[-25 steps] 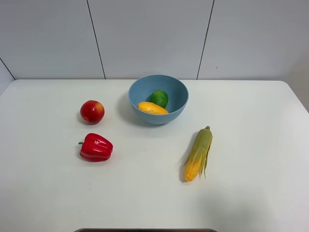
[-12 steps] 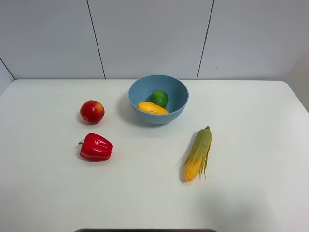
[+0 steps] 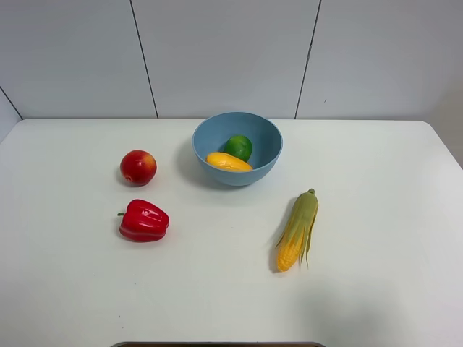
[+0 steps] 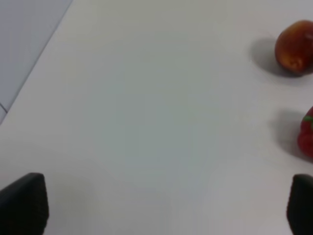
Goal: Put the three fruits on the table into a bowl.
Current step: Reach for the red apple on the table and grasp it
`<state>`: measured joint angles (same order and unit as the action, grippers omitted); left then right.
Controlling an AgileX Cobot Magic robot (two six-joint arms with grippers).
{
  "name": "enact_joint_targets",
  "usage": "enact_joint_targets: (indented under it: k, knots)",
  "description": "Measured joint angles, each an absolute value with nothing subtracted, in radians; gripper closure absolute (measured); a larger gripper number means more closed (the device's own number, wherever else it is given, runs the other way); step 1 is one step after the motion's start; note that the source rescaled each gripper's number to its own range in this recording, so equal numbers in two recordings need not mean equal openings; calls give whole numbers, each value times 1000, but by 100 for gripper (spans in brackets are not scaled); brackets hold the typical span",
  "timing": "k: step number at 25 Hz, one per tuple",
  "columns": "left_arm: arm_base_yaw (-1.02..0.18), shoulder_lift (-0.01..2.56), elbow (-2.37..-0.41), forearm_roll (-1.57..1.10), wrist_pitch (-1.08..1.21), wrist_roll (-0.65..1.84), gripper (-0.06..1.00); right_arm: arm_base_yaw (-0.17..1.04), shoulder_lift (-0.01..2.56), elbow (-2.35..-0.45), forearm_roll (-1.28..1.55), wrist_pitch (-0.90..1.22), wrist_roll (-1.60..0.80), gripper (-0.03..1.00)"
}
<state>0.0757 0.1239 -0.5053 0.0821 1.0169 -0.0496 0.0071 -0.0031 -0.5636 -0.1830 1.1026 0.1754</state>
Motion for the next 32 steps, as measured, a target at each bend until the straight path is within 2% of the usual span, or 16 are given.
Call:
enact_joint_targets:
  k: [6, 17, 26, 32]
  knots:
    - [76, 526, -672, 39, 1001, 41, -6, 7, -3, -564, -183, 1103, 175, 22]
    - [71, 1340, -1194, -200, 985, 207, -6, 7, -3, -564, -181, 1103, 175, 22]
    - [-116, 1773, -1535, -162, 979, 207, -6, 7, -3, -564, -181, 1103, 175, 22]
    - [-207, 1938, -1619, -136, 978, 196, -6, 7, -3, -564, -181, 1103, 175, 22]
